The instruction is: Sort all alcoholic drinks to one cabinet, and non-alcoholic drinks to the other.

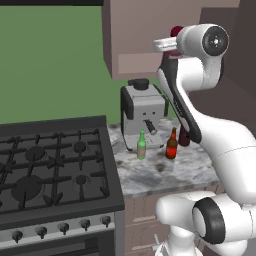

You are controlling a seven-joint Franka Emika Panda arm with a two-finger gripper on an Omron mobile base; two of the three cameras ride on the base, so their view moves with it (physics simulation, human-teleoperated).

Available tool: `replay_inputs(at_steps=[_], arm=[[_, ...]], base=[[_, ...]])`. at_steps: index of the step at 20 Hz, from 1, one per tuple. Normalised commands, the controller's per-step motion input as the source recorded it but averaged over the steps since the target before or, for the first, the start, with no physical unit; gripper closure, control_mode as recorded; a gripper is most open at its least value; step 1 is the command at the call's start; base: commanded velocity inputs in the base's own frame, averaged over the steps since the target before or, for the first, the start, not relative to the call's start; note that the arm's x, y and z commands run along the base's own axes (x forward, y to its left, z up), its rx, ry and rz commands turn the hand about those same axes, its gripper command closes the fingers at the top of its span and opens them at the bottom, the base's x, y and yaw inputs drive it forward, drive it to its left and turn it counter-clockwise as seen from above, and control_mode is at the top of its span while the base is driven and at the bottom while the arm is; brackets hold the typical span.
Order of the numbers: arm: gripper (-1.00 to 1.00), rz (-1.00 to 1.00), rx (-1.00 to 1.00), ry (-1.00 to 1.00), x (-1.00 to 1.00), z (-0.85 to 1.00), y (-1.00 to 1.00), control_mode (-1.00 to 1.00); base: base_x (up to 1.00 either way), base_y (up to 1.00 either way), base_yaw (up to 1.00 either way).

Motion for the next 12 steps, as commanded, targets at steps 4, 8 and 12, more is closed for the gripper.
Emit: replay_inputs(at_steps=[4,8,12], arm=[[1.0,-0.02,0.0,-0.05,0.21,0.08,0.0,-1.0],[1.0,-0.01,0.0,-0.04,0.22,0.09,0.1,-1.0],[1.0,0.0,0.0,-0.01,0.17,0.08,0.16,-1.0]], base=[[0.0,0.0,0.0],[0.0,0.0,0.0],[0.0,0.0,0.0]])
